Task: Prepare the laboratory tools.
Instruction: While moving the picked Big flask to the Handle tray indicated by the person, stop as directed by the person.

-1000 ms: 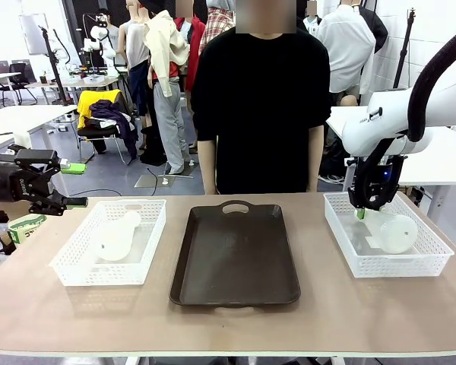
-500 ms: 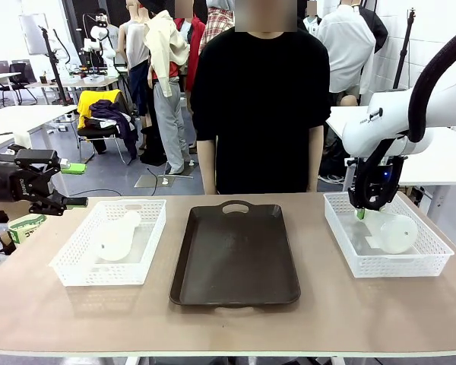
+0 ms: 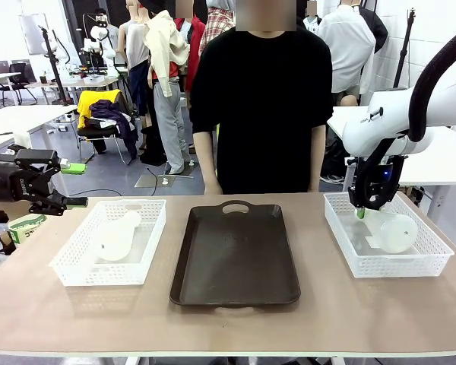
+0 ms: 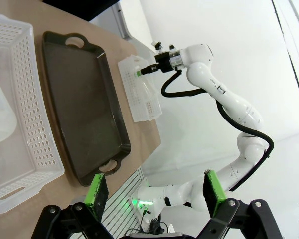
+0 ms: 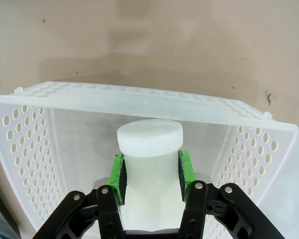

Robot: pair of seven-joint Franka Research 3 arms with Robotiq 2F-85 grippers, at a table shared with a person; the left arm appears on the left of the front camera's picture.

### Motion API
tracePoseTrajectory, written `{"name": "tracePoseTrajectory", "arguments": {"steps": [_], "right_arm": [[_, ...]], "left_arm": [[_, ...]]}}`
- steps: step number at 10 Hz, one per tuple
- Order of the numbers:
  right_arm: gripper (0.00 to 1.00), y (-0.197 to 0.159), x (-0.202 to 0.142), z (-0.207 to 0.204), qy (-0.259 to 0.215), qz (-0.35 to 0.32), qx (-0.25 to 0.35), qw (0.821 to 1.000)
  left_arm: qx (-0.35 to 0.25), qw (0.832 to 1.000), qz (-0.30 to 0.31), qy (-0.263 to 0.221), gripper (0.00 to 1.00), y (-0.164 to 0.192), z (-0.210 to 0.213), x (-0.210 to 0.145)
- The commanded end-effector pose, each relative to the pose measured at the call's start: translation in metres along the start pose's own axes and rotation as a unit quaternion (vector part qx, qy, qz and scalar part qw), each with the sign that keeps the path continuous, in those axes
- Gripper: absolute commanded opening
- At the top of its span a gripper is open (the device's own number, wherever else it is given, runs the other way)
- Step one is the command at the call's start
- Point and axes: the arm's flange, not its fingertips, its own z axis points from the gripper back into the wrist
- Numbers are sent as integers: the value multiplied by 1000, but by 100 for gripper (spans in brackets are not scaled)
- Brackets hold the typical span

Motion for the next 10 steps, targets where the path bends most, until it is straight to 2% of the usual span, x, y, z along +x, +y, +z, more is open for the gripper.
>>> {"name": "tracePoseTrajectory", "arguments": {"steps": [1,8,10], "right_arm": [[0,0,0,-3,4,0,0,1000],[0,0,0,0,0,0,0,1000],[0,3,-1,44,-5,-6,-18,1000]], "left_arm": [[-13,1000,-11,-10,100,2,-1,0],[-13,1000,-11,-10,100,2,-1,0],[-13,1000,-11,-10,100,2,-1,0]]}}
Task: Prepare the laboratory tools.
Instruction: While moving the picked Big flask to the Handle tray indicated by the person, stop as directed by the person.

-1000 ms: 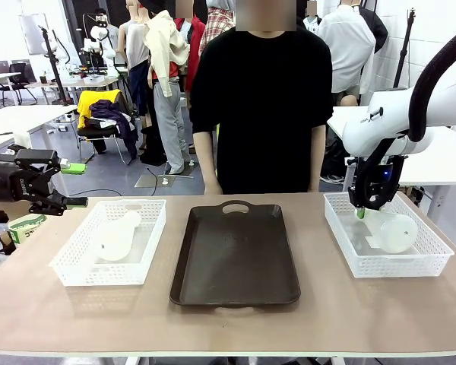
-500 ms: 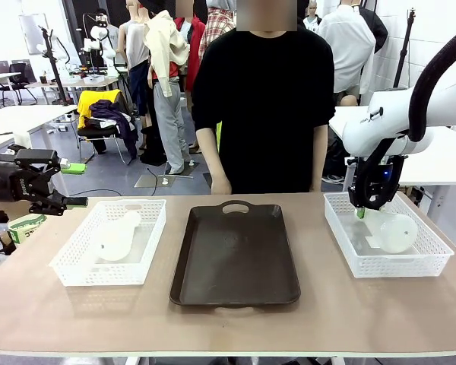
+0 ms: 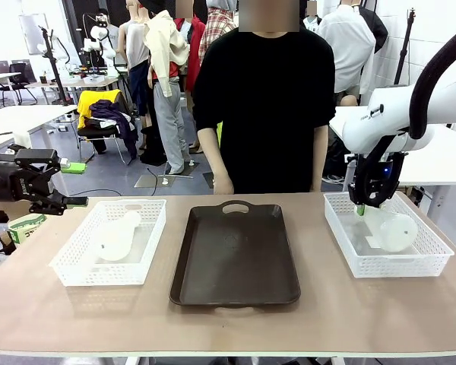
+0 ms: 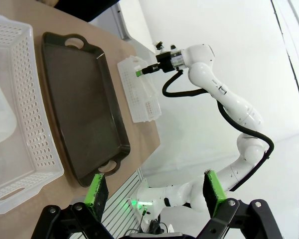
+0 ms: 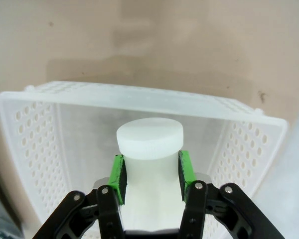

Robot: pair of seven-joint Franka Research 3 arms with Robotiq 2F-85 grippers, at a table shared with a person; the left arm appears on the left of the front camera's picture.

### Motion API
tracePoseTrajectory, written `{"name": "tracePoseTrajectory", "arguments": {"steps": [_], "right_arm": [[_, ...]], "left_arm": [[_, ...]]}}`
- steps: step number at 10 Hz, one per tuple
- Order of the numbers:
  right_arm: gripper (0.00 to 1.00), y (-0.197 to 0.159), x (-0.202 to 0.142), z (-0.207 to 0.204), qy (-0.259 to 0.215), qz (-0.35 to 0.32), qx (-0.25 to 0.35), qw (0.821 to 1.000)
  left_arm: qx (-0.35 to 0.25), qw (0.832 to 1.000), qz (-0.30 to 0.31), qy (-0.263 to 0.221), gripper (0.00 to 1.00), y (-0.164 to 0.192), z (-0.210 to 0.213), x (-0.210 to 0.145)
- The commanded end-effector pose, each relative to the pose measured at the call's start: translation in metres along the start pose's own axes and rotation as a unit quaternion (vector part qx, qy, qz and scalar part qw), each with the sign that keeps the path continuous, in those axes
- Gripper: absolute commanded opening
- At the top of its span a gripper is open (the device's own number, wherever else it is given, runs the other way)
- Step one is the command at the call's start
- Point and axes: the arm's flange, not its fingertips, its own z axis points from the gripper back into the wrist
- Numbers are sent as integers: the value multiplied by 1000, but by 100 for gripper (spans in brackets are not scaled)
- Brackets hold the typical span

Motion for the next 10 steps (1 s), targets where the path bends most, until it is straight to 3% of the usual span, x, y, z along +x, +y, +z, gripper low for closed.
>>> {"name": "tracePoseTrajectory", "arguments": {"steps": [1,7,9,10], "right_arm": [[0,-1,-5,50,-14,-15,-25,999],[0,-15,-56,157,-44,-23,-9,999],[0,-17,-68,169,-53,-22,-4,998],[0,-17,-51,167,-46,-22,-12,999]], "left_arm": [[-12,1000,-12,-8,100,2,-1,0],[-12,1000,-12,-8,100,2,-1,0],[-12,1000,-12,-8,100,2,-1,0],[-12,1000,-12,-8,100,2,-1,0]]}}
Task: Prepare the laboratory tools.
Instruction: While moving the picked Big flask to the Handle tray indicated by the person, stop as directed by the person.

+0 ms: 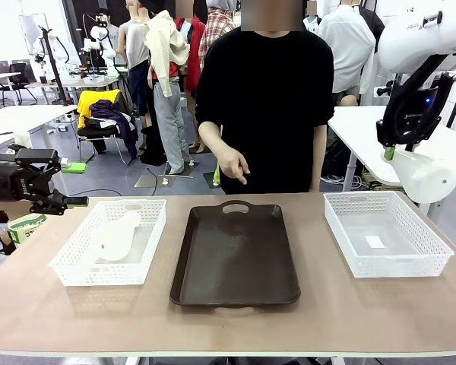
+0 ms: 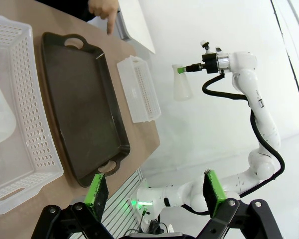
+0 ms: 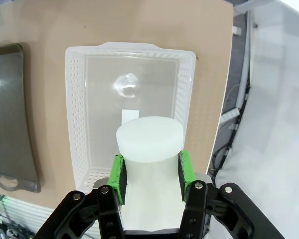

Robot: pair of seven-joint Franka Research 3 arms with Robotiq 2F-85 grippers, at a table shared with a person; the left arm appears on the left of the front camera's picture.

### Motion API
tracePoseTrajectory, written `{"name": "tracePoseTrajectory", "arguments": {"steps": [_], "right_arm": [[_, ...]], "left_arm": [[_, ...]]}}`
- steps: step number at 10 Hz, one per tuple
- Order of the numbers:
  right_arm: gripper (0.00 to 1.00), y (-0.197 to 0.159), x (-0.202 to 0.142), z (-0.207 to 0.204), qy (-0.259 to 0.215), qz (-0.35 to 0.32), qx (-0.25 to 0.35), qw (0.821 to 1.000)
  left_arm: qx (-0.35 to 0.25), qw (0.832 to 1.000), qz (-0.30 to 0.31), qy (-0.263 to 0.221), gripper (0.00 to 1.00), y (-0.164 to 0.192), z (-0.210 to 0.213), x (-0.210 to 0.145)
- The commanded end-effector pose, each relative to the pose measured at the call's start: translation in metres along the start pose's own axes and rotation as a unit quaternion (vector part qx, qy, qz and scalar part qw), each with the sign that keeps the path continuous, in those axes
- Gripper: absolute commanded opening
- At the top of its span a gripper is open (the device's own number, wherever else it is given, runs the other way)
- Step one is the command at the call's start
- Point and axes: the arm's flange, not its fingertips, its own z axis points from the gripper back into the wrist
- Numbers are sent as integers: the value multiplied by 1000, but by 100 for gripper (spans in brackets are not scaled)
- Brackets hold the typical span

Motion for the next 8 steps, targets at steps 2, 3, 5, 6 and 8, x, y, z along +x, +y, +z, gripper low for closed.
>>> {"name": "tracePoseTrajectory", "arguments": {"steps": [2,3,5,6,8], "right_arm": [[0,1,8,-12,6,1,1,1000],[0,1,8,-12,6,1,1,1000],[0,1,8,-12,6,1,1,1000],[0,1,8,-12,6,1,1,1000],[0,1,8,-12,6,1,1,1000]], "left_arm": [[-11,1000,-12,-8,100,2,0,0],[-11,1000,-12,-8,100,2,0,0],[-11,1000,-12,-8,100,2,0,0],[-11,1000,-12,-8,100,2,0,0],[-11,1000,-12,-8,100,2,0,0]]}}
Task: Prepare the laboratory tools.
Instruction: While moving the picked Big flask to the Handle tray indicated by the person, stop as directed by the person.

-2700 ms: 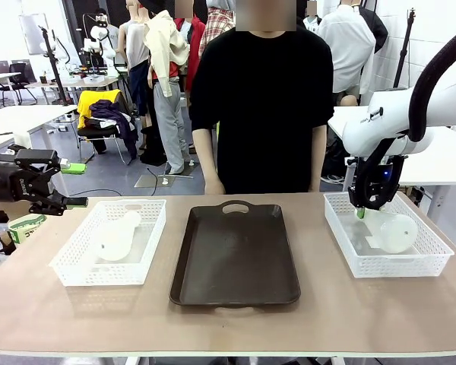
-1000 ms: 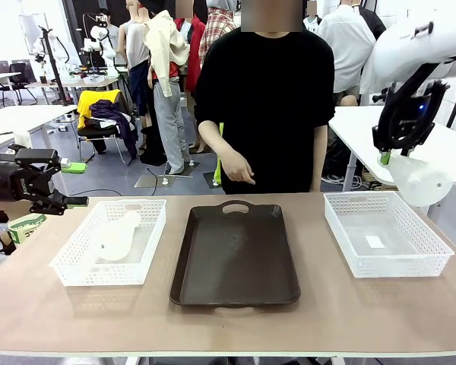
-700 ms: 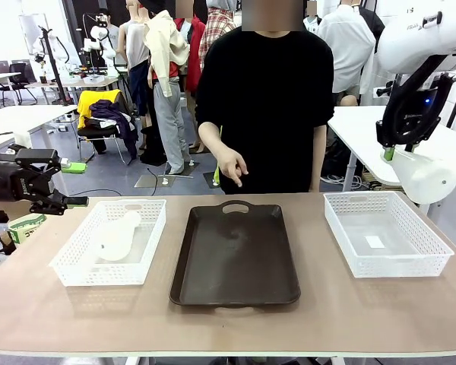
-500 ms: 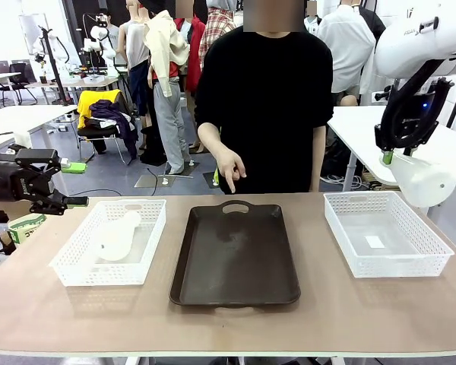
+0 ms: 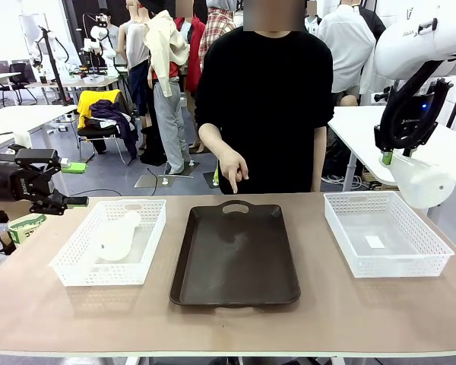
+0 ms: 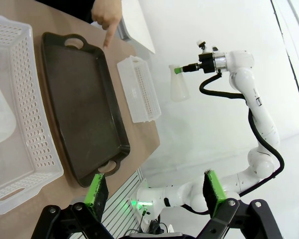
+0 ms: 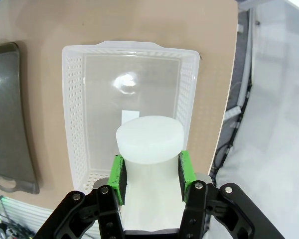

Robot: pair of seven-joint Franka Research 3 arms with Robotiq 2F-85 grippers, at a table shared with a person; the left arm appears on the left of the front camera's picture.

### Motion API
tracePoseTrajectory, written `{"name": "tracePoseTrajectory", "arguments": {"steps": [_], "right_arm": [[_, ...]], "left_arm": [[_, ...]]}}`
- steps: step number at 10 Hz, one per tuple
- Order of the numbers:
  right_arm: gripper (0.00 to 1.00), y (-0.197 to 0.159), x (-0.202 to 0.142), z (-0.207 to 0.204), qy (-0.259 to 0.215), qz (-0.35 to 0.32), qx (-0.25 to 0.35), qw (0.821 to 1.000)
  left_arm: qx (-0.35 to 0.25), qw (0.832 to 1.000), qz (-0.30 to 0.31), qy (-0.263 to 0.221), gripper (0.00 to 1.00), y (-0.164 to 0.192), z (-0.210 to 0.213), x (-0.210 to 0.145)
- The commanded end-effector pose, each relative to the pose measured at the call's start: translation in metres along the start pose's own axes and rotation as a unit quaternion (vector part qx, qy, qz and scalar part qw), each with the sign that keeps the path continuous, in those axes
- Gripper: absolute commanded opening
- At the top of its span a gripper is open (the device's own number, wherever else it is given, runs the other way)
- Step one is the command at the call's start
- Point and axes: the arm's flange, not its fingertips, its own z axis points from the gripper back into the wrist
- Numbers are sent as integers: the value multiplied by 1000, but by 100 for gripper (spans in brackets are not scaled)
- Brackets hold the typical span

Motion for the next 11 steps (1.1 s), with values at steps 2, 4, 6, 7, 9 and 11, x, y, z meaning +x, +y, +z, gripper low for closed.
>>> {"name": "tracePoseTrajectory", "arguments": {"steps": [2,4,6,7,9,11], "right_arm": [[0,0,0,0,0,0,0,1000],[0,17,4,12,4,-1,12,1000],[0,45,8,35,5,3,42,999],[0,65,15,42,6,8,53,999],[0,119,28,56,9,45,53,998],[0,182,37,66,7,93,63,994]], "left_arm": [[-11,1000,-11,-8,100,2,0,0],[-11,1000,-11,-8,100,2,0,0],[-11,1000,-11,-8,100,2,0,0],[-11,1000,-11,-8,100,2,0,0],[-11,1000,-11,-8,100,2,0,0],[-11,1000,-11,-8,100,2,0,0]]}}
